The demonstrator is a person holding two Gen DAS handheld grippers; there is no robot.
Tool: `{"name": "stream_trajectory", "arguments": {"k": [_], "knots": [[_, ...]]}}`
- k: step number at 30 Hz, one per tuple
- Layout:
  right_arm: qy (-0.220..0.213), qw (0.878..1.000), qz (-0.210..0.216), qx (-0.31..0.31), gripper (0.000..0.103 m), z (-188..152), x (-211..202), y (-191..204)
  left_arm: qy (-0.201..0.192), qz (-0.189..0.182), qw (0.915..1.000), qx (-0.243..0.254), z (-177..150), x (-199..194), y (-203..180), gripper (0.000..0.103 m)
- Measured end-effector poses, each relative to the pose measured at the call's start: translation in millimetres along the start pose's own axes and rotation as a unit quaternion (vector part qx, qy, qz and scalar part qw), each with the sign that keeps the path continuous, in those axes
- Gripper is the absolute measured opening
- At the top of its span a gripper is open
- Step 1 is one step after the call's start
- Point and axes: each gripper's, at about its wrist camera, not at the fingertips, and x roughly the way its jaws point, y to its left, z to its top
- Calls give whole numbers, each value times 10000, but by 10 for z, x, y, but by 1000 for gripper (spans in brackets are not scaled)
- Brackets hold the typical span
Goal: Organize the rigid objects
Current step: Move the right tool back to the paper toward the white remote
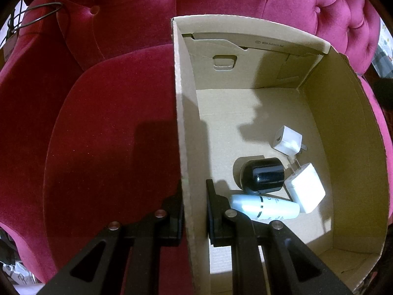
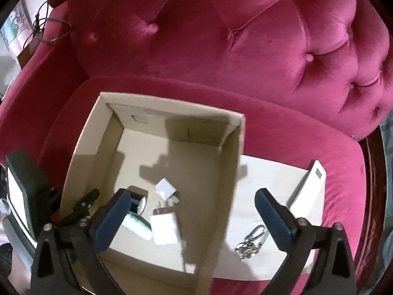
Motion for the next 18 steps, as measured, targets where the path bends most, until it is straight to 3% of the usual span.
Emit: {"name": "stream_trajectory", "arguments": {"k": [9,18], "knots": [[-66,9990,-350,269,103,25,-148,-517,-1,1,10000,8,5,-4,14,15],[-5,9941,-805,732,103,38,-33,-1135,-5,3,10000,8,-7,-4,22,15]]}}
